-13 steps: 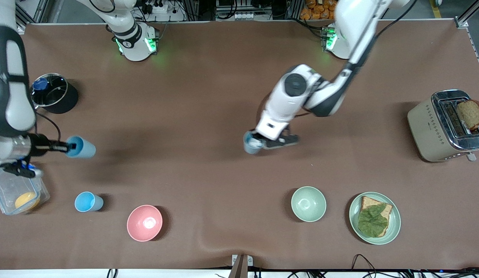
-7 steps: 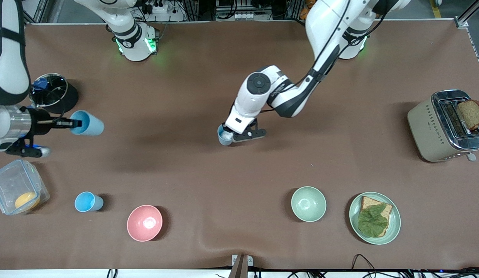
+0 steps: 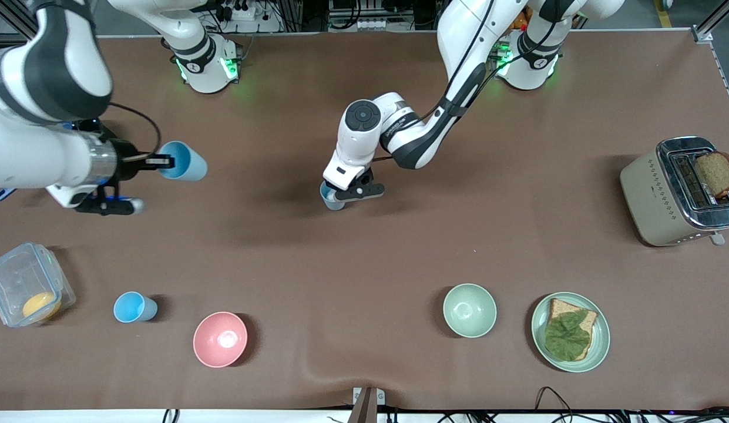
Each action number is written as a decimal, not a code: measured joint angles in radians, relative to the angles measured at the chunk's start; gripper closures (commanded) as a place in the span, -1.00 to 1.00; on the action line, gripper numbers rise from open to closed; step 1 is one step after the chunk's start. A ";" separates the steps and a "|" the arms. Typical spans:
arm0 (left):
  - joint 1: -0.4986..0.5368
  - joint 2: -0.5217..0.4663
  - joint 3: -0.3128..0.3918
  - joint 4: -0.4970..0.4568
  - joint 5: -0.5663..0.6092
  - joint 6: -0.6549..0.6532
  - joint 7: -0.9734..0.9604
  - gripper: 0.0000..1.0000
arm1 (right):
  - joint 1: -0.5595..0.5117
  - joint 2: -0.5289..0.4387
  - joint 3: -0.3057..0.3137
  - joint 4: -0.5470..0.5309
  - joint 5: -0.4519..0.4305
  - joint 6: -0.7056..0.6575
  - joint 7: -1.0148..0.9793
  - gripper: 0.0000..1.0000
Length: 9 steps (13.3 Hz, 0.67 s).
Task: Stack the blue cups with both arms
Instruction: 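Set the tissue cup mid-table with the left gripper while the right gripper follows, then release the tissue cup with the left gripper while the right gripper approaches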
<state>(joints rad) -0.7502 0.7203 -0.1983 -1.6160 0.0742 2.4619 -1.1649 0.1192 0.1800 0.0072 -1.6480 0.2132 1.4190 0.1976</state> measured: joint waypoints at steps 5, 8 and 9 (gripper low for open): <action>0.010 -0.097 0.008 0.108 0.000 -0.223 -0.030 -1.00 | 0.058 -0.026 -0.001 -0.100 0.003 0.107 0.090 1.00; 0.079 -0.271 0.017 0.123 0.013 -0.387 -0.032 -1.00 | 0.183 -0.027 0.001 -0.135 0.005 0.211 0.268 1.00; 0.121 -0.329 0.019 0.123 0.024 -0.450 -0.023 -1.00 | 0.225 -0.027 0.002 -0.152 0.005 0.252 0.319 1.00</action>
<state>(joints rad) -0.6292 0.3917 -0.1794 -1.4932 0.0986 2.0116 -1.1878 0.3443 0.1530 0.0088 -1.7998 0.2180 1.6714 0.5167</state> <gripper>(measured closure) 0.000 0.965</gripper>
